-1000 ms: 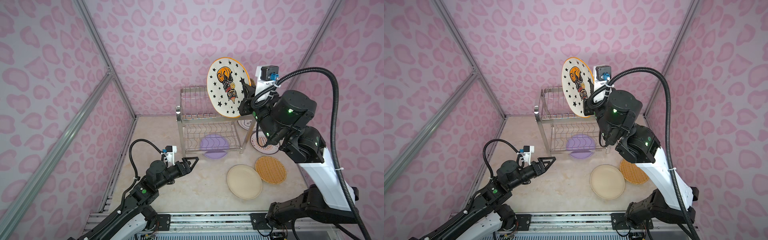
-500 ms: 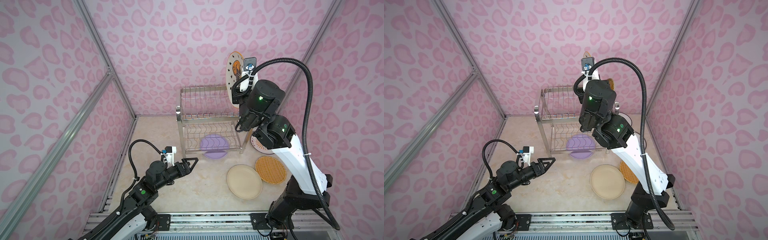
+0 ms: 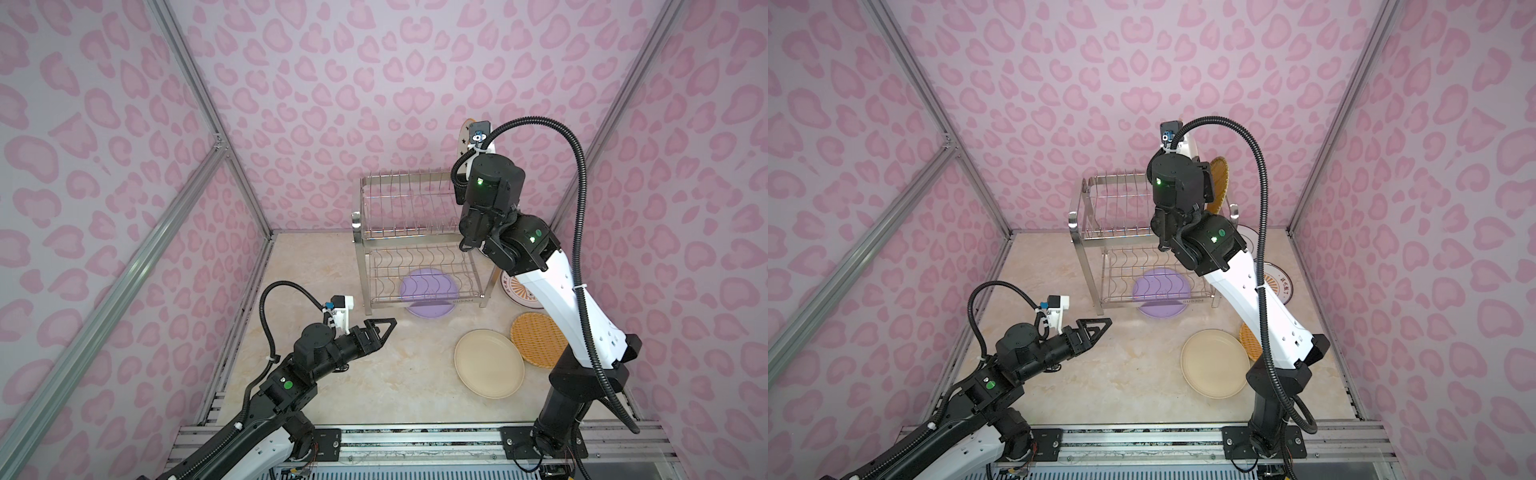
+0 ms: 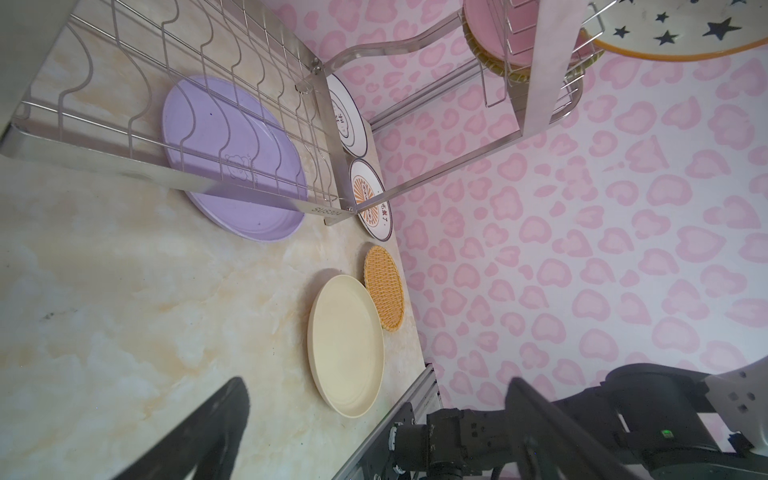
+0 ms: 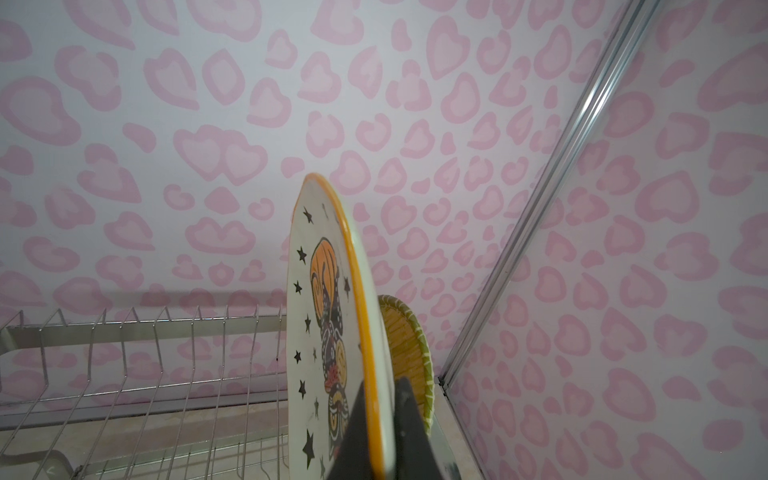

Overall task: Load the plates into the dish rack
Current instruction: 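Lower the star plate upright into the top rack slots beside the pink plate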

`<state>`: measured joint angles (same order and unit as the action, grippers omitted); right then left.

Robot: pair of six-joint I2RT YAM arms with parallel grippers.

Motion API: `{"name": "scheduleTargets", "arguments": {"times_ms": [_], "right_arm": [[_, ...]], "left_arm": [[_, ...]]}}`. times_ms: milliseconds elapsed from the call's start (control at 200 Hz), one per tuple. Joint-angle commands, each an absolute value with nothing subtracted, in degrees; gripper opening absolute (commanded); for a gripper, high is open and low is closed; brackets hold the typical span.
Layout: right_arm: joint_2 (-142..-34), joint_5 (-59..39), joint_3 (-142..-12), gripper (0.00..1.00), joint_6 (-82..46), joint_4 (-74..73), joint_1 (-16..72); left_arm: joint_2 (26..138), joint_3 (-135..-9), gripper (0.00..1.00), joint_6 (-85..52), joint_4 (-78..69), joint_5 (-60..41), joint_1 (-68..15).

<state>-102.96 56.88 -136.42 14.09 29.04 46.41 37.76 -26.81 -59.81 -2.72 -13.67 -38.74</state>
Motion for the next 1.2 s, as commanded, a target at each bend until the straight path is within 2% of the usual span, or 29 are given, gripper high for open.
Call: {"name": "scheduleTargets", "arguments": {"times_ms": [0, 360, 876, 1196], "right_arm": [[-104.0, 55.7, -137.1, 0.0, 13.0, 24.2, 46.1], [-105.7, 55.2, -136.2, 0.0, 12.4, 24.6, 44.5], [-107.3, 56.5, -138.4, 0.0, 21.5, 18.3, 45.0], [-105.0, 52.3, -132.9, 0.0, 13.1, 23.4, 42.4]], "left_arm": [[37.8, -26.6, 0.98, -58.8, -4.0, -13.2, -38.8], [37.5, -27.0, 0.98, -57.8, -3.1, -12.9, -38.8], [39.3, -27.1, 0.98, -57.8, -3.9, -12.6, -38.8], [39.6, -27.2, 0.98, -57.9, -3.9, -12.8, -38.8]]}}
